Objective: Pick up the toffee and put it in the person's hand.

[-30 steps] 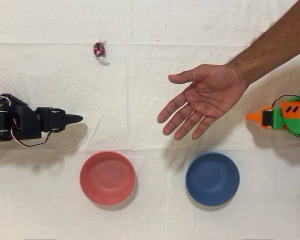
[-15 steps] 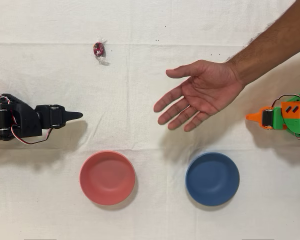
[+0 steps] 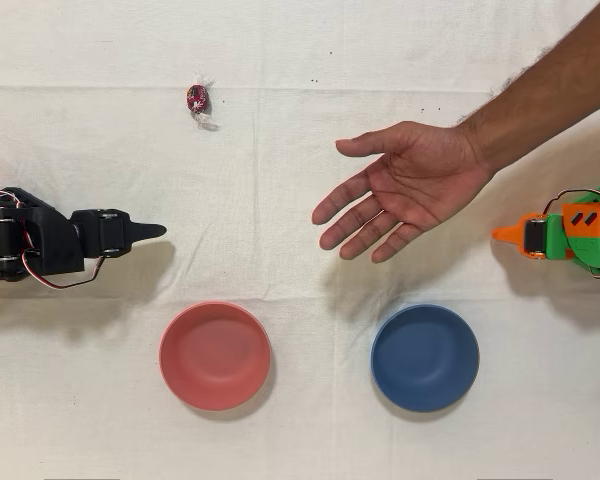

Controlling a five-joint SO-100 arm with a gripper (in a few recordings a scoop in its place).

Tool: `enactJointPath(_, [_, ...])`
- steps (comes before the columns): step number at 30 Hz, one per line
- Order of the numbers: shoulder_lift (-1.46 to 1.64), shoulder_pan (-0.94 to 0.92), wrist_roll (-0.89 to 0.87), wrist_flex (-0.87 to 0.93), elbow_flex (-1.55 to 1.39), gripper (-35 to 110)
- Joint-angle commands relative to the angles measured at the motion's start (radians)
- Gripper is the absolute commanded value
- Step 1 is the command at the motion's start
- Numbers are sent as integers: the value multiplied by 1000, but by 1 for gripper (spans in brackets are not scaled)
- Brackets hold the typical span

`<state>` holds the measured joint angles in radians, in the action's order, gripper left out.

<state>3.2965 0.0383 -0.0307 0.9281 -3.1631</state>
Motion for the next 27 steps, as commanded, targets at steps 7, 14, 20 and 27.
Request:
enactJointPath(7, [-115,21,28,-52,129,0])
enactJointPath(14, [-163,28,91,-29,224,0])
enactJointPath(20, [-385,49,120,-32,419,0])
enactJointPath(27, [-710,149,48,61,739,0])
